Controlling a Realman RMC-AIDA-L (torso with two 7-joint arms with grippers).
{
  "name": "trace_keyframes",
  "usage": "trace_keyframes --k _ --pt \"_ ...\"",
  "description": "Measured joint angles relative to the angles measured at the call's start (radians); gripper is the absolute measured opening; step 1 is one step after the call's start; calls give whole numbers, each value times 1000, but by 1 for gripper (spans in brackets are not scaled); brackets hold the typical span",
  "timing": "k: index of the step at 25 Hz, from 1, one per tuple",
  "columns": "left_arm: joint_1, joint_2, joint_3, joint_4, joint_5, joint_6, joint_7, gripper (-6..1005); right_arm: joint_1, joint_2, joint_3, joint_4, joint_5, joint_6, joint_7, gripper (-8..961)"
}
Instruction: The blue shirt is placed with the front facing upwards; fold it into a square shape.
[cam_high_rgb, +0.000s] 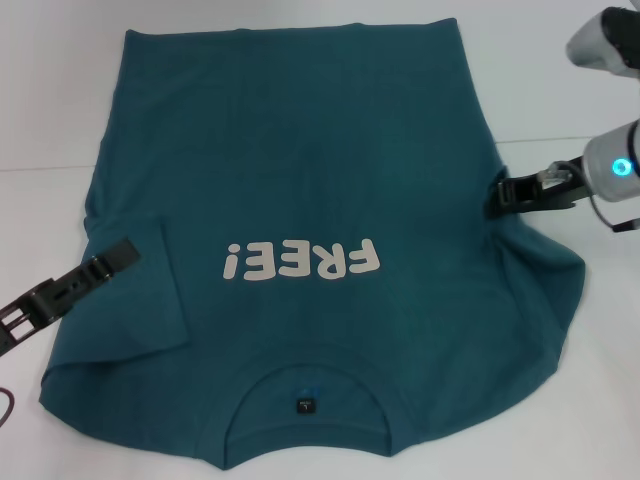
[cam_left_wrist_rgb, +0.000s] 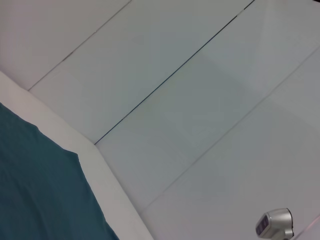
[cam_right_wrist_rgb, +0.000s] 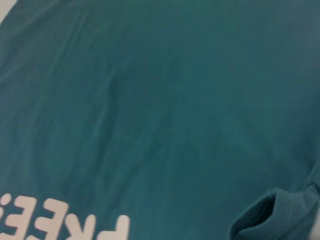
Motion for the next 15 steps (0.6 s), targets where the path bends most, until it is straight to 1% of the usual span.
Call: trace_keyframes --k 4,9,15 --pt "-2 2 -9 -11 0 0 6 797 26 14 -2 28 0 29 4 113" --pt "2 2 -10 -12 0 0 7 797 38 33 -2 35 -1 76 34 120" --pt "4 1 -11 -13 0 0 7 798 48 38 -3 70 -1 155 66 129"
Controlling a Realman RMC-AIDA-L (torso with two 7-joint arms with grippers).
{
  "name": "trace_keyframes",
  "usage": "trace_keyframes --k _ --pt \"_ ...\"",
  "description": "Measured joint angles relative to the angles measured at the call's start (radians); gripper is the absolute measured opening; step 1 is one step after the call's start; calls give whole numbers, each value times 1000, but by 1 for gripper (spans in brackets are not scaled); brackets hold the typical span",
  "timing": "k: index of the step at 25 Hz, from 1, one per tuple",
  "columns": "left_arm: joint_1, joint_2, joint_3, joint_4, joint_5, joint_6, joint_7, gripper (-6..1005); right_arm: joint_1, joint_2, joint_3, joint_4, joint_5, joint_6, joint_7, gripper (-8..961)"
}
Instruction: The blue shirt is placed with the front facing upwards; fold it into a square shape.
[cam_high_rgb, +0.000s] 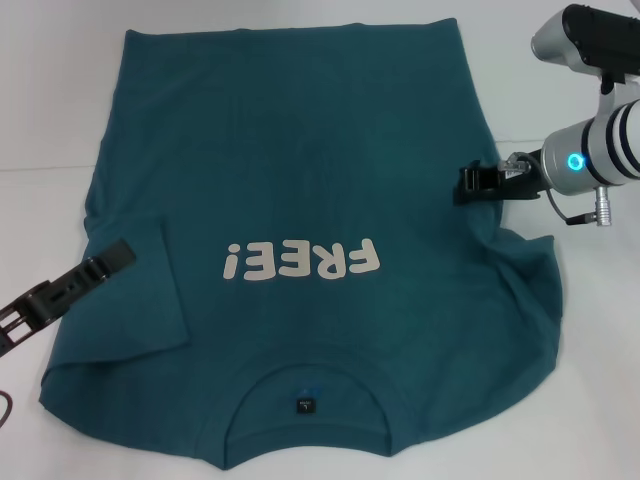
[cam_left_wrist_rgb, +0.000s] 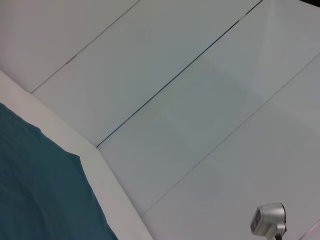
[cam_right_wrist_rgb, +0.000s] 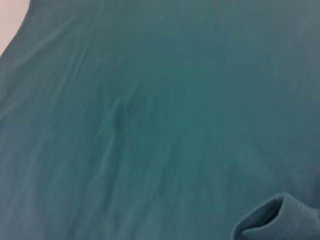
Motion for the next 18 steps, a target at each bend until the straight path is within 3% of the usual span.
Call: trace_keyframes --k 13,18 --pt "-1 -2 0 -3 0 0 2 796 51 2 -1 87 -10 163 13 148" --pt "0 -2 0 -3 0 0 2 797 59 3 -47 90 -12 177 13 156"
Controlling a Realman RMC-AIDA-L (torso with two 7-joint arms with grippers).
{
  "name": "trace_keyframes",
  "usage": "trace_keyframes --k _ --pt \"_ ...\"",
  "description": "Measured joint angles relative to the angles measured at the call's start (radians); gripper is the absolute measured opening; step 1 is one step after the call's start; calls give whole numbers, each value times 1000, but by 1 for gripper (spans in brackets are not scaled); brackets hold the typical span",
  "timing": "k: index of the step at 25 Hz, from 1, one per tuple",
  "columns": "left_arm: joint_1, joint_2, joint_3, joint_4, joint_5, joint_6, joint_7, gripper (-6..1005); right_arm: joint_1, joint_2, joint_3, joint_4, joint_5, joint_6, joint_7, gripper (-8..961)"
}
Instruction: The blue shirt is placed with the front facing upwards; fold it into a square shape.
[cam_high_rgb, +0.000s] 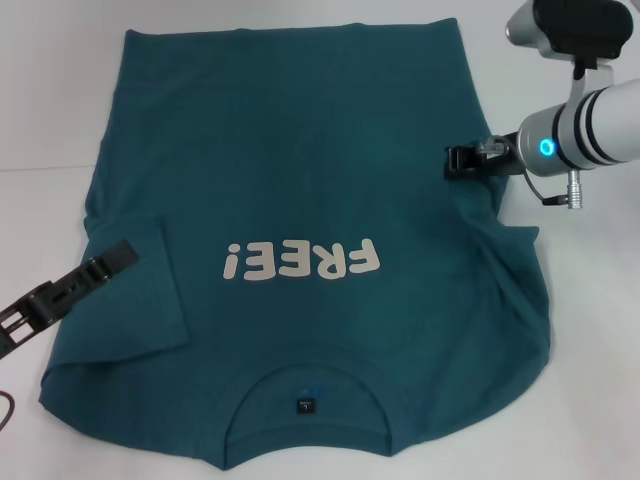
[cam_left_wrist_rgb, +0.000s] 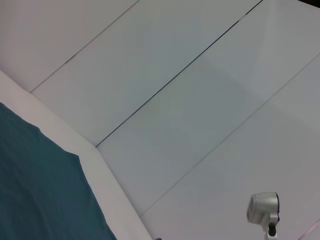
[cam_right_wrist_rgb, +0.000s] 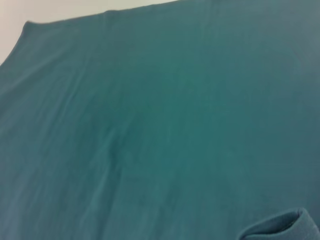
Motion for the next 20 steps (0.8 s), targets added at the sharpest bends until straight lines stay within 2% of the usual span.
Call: trace_keyframes --k 5,11,16,20 --pt "0 0 0 0 -1 0 0 797 1 -1 -48 1 0 -6 -2 163" --pt "1 0 0 -1 -1 0 0 797 2 -9 -57 -1 0 -12 -1 172" --pt "1 0 0 -1 -1 0 0 798 2 -19 -57 -20 0 -63 -10 379" --pt "1 0 0 -1 -1 0 0 798 -32 -48 -56 -105 0 -241 -8 573"
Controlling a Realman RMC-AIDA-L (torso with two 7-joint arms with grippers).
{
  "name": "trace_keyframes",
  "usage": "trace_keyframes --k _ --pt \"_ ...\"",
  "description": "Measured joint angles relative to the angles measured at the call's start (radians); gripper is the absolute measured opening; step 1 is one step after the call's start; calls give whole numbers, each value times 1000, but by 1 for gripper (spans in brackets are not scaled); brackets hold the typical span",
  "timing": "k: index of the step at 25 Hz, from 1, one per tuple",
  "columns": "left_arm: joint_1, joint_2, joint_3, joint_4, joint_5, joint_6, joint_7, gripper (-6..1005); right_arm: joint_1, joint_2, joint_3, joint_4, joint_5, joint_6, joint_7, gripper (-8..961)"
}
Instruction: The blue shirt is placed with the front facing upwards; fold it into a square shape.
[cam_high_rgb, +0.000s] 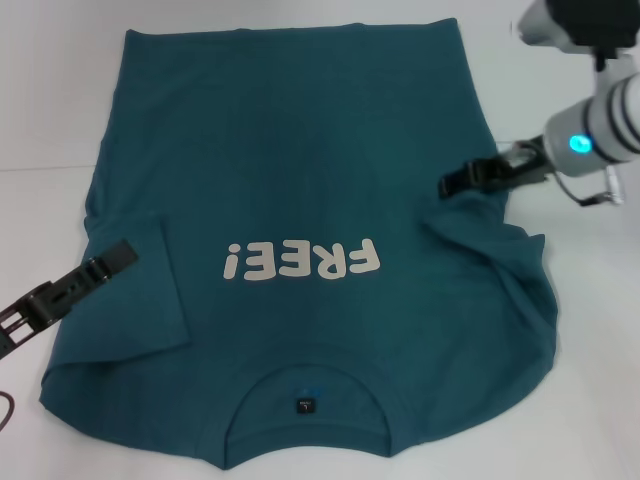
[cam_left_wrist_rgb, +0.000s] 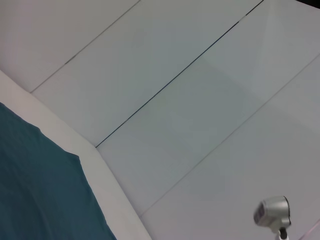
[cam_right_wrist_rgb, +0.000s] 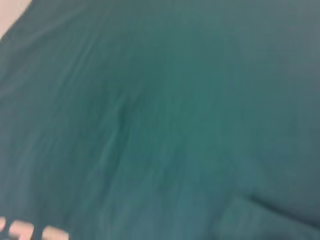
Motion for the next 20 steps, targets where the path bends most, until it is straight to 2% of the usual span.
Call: trace_keyframes --k 4,7,12,15,20 --pt "0 0 0 0 0 0 0 798 -77 -29 10 -109 4 -174 19 740" --pt "0 0 0 0 0 -1 0 798 -155 -40 23 -205 12 -260 41 858" --pt "-3 0 0 -2 0 -1 0 797 -230 -38 81 -280 20 -324 38 876" --pt "-7 0 0 -11 0 -1 0 797 -247 -39 92 -260 25 -310 32 886" --pt "-7 0 0 -14 0 -2 1 798 -250 -28 103 -201 61 -234 20 894"
